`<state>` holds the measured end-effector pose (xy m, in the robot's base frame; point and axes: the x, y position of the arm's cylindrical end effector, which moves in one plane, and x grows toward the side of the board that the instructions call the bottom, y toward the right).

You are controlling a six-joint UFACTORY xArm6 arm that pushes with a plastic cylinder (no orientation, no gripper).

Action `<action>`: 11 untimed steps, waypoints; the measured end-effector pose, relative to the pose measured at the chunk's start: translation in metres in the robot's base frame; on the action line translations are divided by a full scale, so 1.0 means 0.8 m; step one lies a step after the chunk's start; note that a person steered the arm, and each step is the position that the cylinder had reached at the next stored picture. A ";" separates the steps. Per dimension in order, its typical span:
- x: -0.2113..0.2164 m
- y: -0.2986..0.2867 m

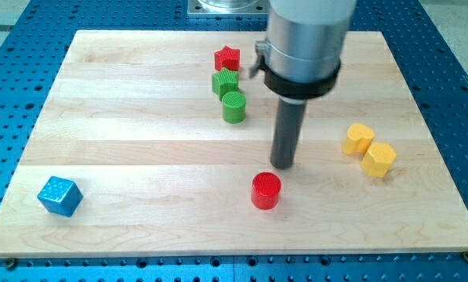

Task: Move your arm towards the right of the red star

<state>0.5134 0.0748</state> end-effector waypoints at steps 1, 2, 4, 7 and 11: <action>0.033 -0.033; 0.049 -0.076; 0.017 -0.072; 0.095 0.037; -0.313 -0.006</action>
